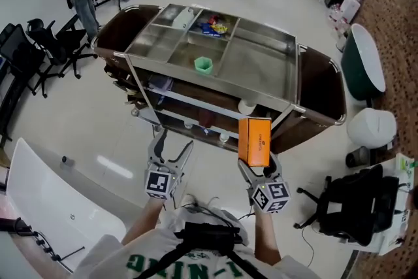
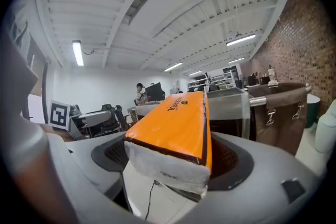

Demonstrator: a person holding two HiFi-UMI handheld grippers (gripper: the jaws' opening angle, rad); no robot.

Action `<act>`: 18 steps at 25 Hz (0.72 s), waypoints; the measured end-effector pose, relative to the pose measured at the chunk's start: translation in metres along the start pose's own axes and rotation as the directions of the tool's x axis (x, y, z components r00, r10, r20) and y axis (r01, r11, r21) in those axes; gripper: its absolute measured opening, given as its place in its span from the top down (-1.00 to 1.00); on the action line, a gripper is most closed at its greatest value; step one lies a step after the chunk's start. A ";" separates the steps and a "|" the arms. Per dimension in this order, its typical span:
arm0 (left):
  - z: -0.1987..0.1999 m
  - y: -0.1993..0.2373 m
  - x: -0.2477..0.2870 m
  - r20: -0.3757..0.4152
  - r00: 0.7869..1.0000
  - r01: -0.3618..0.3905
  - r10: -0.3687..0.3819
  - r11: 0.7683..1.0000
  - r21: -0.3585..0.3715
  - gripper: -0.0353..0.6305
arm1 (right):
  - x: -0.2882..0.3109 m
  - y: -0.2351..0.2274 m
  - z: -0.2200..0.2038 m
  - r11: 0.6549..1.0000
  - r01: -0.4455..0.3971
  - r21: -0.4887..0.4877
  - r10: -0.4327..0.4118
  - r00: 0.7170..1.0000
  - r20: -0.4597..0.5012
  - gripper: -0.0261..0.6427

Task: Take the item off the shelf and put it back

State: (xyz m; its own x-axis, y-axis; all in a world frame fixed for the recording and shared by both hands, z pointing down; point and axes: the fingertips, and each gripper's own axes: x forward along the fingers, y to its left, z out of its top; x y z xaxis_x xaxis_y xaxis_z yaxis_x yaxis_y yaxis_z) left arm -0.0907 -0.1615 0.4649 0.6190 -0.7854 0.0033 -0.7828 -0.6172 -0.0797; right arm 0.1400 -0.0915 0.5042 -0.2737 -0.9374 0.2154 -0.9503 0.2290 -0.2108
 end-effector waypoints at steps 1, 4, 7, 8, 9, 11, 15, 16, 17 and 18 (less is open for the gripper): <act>0.003 -0.002 0.001 0.007 1.000 0.004 -0.004 1.000 0.000 -0.11 | -0.009 -0.003 0.010 1.000 0.006 0.003 -0.006 1.000 0.013 -0.43; 0.014 -0.011 0.006 0.030 0.999 0.014 -0.014 1.000 -0.010 -0.11 | -0.033 -0.010 0.034 0.999 0.002 0.039 -0.003 0.999 0.042 -0.43; 0.026 -0.016 0.005 0.057 0.998 0.032 -0.032 0.999 0.013 -0.11 | -0.049 -0.010 0.045 1.000 0.014 -0.002 -0.014 0.999 0.041 -0.43; 0.032 -0.018 0.004 0.066 0.997 0.032 -0.032 0.999 0.011 -0.11 | -0.053 -0.009 0.047 0.999 0.020 -0.027 -0.019 0.999 0.038 -0.43; 0.037 -0.019 0.004 0.071 0.997 0.033 -0.034 0.999 0.012 -0.11 | -0.056 -0.007 0.048 0.999 0.023 -0.044 -0.021 0.999 0.038 -0.43; 0.040 -0.022 0.004 0.060 0.997 0.043 -0.044 0.999 0.012 -0.11 | -0.061 -0.005 0.051 0.999 0.020 -0.046 -0.018 0.999 0.045 -0.43; 0.037 -0.026 0.007 0.048 0.997 0.059 -0.059 0.998 -0.005 -0.11 | -0.059 0.000 0.052 1.000 0.004 -0.026 -0.003 0.998 0.059 -0.43; 0.037 -0.025 0.007 0.062 0.996 0.064 -0.064 0.998 -0.004 -0.11 | -0.058 0.002 0.051 1.000 -0.001 -0.022 0.003 0.998 0.059 -0.43; 0.038 -0.025 0.008 0.073 0.995 0.066 -0.065 0.998 -0.013 -0.11 | -0.056 0.003 0.050 1.000 -0.007 -0.020 0.008 0.998 0.058 -0.43; 0.042 -0.027 0.009 0.081 0.995 0.064 -0.062 0.998 -0.029 -0.11 | -0.055 0.004 0.048 1.000 -0.010 -0.019 0.011 0.998 0.055 -0.43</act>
State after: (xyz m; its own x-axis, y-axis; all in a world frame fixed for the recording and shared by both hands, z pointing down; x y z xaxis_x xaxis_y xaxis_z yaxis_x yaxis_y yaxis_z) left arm -0.0618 -0.1502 0.4254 0.6694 -0.7394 -0.0727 -0.7428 -0.6676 -0.0502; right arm 0.1582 -0.0516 0.4458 -0.2760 -0.9477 0.1604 -0.9501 0.2438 -0.1945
